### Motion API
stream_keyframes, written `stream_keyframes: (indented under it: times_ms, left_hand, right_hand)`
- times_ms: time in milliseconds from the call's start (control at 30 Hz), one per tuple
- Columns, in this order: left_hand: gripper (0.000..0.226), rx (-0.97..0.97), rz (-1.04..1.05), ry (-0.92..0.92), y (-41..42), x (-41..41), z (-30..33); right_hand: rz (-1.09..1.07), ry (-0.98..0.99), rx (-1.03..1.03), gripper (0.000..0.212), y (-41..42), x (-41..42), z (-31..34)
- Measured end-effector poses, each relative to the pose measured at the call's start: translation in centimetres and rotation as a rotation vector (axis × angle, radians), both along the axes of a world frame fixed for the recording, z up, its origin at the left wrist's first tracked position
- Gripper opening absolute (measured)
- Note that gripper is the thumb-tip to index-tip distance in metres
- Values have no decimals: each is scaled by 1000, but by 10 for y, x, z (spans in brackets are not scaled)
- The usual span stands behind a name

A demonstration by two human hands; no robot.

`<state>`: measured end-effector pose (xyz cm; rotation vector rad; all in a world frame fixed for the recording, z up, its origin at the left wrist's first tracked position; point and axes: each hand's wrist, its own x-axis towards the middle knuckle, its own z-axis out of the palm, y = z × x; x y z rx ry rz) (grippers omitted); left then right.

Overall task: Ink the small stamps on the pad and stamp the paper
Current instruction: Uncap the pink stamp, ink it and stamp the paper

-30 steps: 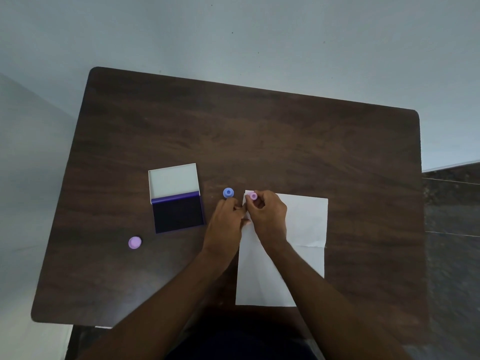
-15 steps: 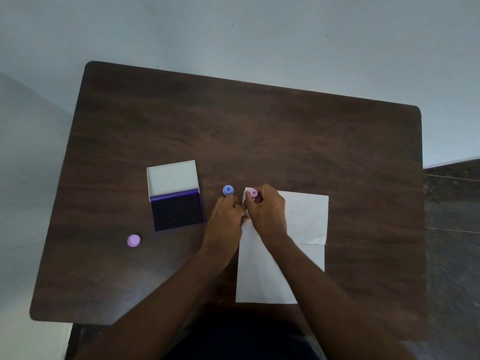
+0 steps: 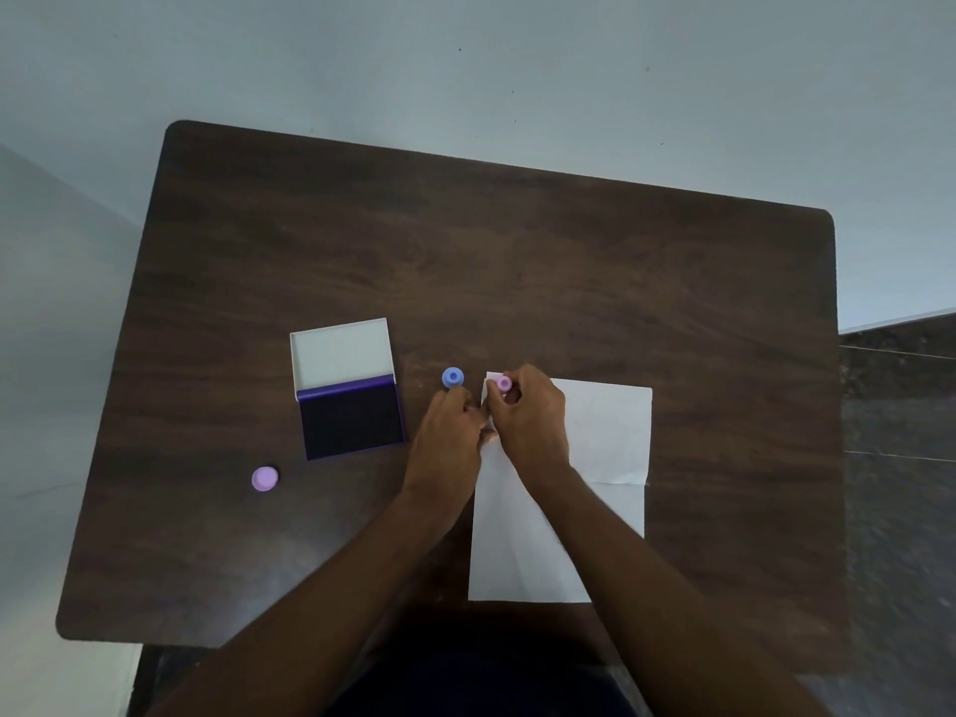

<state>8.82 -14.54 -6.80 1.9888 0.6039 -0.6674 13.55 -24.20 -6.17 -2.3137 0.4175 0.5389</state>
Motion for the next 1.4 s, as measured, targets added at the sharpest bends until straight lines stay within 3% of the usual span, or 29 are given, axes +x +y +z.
stream_keyframes:
  times_ms: [500,700,833,967,1100,1133,1233,1400]
  left_hand:
    - [44,-15,-91,-13,0,-6,7]
    - [46,116,-27,46,-4,9,8]
    - [46,218,-125,-61,-5,5,7]
    - [42,231,-106,1,-1,5,14]
    - [23,167,-84,-348,16,-16,37]
    - [23,165,-68,-339,19,-19,39]
    - [43,158,29,-57,31,-31,35]
    - [41,248,156,-180,66,-67,38]
  right_hand:
    - [-14,29,-48,24,4,4,2]
    - [-311,-164,34,16,-10,-10,20]
    - [-377,-220,33,16,-18,-20,28]
    - [-366,-177,77,14,-20,-25,30]
    - [-264,-159,164,17,-11,-32,33]
    - [-229,-161,188,20,-8,-33,34]
    - [-130,-151,289,23,7,-39,39]
    - [-107,-84,455,21,32,-47,43]
